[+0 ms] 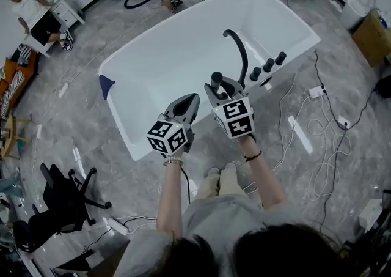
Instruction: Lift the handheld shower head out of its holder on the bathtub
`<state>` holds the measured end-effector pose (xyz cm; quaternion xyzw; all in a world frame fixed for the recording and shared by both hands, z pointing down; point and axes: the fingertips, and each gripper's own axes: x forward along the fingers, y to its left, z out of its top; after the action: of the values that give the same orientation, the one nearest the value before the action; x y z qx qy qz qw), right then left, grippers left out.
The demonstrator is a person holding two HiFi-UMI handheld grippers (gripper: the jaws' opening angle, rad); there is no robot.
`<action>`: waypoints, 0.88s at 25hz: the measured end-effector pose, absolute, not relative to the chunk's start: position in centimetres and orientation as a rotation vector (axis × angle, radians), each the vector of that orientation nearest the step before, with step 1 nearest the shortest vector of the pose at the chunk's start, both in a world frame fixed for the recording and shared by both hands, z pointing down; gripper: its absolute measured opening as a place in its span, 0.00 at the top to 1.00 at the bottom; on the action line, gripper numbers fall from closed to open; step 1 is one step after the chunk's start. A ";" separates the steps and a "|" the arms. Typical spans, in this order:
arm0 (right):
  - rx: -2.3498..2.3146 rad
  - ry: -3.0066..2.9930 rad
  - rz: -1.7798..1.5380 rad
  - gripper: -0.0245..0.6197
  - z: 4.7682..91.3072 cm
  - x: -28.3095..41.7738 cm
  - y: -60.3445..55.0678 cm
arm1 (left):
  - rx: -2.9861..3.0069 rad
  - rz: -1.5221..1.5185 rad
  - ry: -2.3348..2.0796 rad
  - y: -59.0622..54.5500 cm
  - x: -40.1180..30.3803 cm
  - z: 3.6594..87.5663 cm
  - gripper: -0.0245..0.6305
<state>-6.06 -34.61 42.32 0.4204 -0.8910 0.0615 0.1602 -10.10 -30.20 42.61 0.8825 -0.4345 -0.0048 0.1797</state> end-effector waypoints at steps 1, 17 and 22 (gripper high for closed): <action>1.195 -2.555 0.171 0.76 41.9 -6.3 -34.3 | 2.497 -0.017 -1.237 -30.0 -10.3 42.2 0.96; 1.053 -2.707 0.152 0.75 36.5 -9.6 -30.1 | 2.489 -0.042 -1.428 -25.5 -14.9 37.3 0.96; 1.001 -2.742 0.144 0.75 35.7 -11.2 -28.9 | 2.479 -0.033 -1.495 -24.2 -16.4 36.6 0.96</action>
<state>-11.20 -28.89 35.67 0.3404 -0.9326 0.0489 0.1096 -16.38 -24.16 36.61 0.8498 -0.5125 -0.0112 0.1230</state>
